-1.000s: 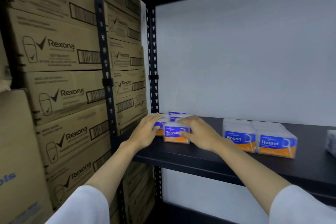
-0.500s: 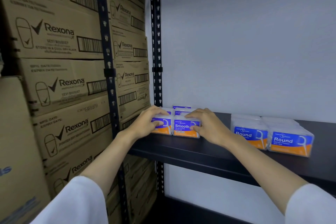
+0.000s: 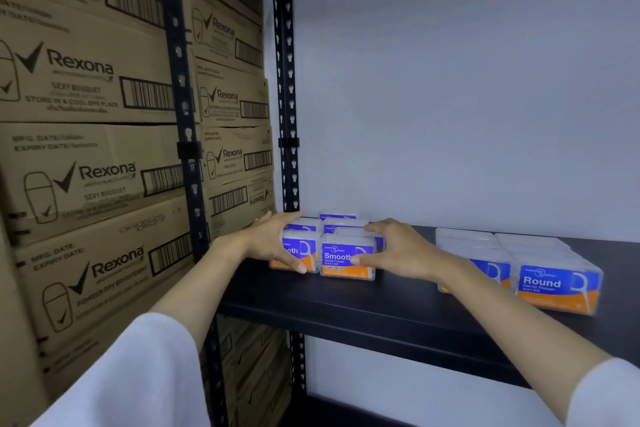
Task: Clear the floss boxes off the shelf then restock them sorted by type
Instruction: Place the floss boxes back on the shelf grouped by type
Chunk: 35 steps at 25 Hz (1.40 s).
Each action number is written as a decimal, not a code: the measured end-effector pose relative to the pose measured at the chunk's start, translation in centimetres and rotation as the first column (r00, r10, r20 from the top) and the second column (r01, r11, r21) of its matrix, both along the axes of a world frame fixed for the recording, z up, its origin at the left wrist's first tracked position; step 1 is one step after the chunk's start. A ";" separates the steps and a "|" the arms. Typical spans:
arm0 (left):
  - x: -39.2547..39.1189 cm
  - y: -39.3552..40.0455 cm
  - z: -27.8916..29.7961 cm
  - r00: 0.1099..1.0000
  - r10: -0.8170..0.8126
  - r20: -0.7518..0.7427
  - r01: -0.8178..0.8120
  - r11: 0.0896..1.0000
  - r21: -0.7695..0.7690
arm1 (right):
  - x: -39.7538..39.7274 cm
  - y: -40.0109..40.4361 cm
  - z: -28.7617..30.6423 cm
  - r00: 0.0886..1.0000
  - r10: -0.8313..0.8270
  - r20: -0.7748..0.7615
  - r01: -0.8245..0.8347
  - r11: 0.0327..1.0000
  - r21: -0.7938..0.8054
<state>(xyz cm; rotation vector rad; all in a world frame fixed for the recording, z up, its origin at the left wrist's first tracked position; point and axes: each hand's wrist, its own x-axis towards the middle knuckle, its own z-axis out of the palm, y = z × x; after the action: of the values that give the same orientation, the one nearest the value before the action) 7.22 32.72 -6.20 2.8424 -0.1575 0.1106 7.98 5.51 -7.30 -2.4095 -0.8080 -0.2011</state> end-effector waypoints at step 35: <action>-2.0 -0.7 -5.2 0.926 0.091 0.366 0.171 0.762 -0.624 | 9.6 5.8 3.5 0.993 -0.115 -0.024 0.115 0.993 -0.019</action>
<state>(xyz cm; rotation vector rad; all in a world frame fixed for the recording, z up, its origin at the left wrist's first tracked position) 5.27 32.04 -11.39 2.0849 -0.2123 0.5881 17.57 11.30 -3.83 -2.4727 -0.6628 -0.2097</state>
